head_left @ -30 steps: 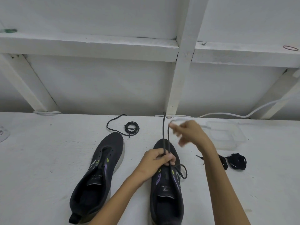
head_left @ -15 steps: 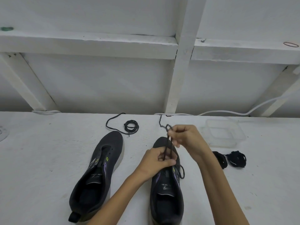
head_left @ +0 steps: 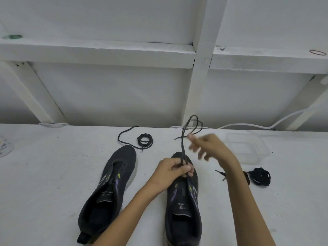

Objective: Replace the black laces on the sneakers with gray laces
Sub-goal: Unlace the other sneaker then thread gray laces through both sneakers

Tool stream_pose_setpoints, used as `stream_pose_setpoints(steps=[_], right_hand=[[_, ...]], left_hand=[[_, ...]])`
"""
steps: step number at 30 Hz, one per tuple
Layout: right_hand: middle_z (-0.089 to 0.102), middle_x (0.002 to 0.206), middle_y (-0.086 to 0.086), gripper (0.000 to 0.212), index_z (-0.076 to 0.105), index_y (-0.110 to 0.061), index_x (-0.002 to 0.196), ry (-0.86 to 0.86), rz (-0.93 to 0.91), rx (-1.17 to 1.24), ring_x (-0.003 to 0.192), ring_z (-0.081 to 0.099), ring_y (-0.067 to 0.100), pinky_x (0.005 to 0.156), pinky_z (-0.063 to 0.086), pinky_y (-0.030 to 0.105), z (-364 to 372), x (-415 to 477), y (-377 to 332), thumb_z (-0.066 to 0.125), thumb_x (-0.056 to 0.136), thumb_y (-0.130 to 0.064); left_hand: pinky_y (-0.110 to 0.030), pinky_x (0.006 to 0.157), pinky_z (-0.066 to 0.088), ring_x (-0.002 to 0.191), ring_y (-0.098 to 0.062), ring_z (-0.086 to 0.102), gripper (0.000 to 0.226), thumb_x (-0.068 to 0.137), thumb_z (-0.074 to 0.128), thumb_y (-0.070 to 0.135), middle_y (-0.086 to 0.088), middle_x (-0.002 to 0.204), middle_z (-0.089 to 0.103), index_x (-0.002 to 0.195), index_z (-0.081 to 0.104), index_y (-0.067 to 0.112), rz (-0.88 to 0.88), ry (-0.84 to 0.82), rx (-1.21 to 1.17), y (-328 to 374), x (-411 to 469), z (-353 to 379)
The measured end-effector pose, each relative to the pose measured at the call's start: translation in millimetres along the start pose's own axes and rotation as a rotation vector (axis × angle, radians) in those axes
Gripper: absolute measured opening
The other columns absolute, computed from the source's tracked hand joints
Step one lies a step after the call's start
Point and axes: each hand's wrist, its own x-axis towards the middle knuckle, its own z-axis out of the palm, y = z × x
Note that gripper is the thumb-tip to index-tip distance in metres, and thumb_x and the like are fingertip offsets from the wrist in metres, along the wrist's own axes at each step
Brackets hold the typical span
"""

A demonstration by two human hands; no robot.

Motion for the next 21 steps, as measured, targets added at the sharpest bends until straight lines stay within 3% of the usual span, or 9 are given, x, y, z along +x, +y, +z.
stream_pose_setpoints(steps=[3,6,9,13,18,21], right_hand=[[0.064,0.062,0.008,0.052,0.07,0.006,0.077,-0.213,0.022,-0.037,0.056,0.053,0.015,0.048,0.032,0.02,9.1,-21.2,12.6,0.066,0.087,-0.044],[0.056,0.056,0.0,0.026,0.07,-0.005,0.066,-0.078,-0.103,0.179,0.052,0.042,0.008,0.048,0.03,0.014,19.2,-32.1,10.6,0.074,0.084,-0.022],[0.057,0.057,0.008,0.016,0.072,-0.003,0.068,-0.04,-0.177,0.261,0.053,0.045,0.012,0.048,0.034,0.015,21.0,-36.4,5.1,0.076,0.081,-0.012],[0.057,0.057,0.021,0.017,0.069,0.008,0.073,0.017,-0.227,0.279,0.051,0.049,0.027,0.049,0.043,0.024,24.4,-37.6,2.9,0.073,0.082,-0.006],[0.06,0.057,0.01,0.012,0.066,0.012,0.07,0.139,-0.295,0.456,0.041,0.05,0.021,0.042,0.042,0.023,22.0,-37.5,-15.4,0.067,0.082,0.008],[0.06,0.056,0.012,0.014,0.066,0.006,0.068,0.119,-0.311,0.494,0.04,0.049,0.02,0.044,0.043,0.023,25.5,-40.2,-24.4,0.066,0.083,0.008]], left_hand=[[-0.019,0.079,0.049,0.079,-0.004,0.067,0.011,0.091,0.064,0.013,0.007,0.078,0.073,0.088,0.073,0.019,0.064,0.022,0.113,6.2,2.4,-0.6],[-0.025,0.081,0.052,0.08,-0.001,0.065,0.007,0.088,0.068,0.026,0.012,0.081,0.073,0.09,0.075,0.028,0.11,0.094,0.228,3.1,1.7,-0.1],[-0.035,0.096,0.05,0.102,-0.004,0.063,0.02,0.081,0.072,0.037,0.012,0.103,0.071,0.102,0.071,0.035,0.137,0.071,0.277,-1.5,-4.4,0.3],[-0.039,0.112,0.035,0.109,0.012,0.051,0.035,0.072,0.077,0.047,0.042,0.107,0.056,0.103,0.06,0.048,0.09,-0.023,0.391,-5.5,-13.4,4.0],[-0.037,0.109,0.039,0.106,0.005,0.054,0.054,0.063,0.081,0.053,0.042,0.1,0.055,0.111,0.064,0.035,0.001,-0.022,0.387,-7.2,-12.0,0.6],[-0.038,0.105,0.043,0.111,-0.003,0.055,0.056,0.06,0.08,0.058,0.036,0.102,0.057,0.109,0.062,0.038,-0.034,-0.006,0.379,-5.8,-13.9,1.7]])
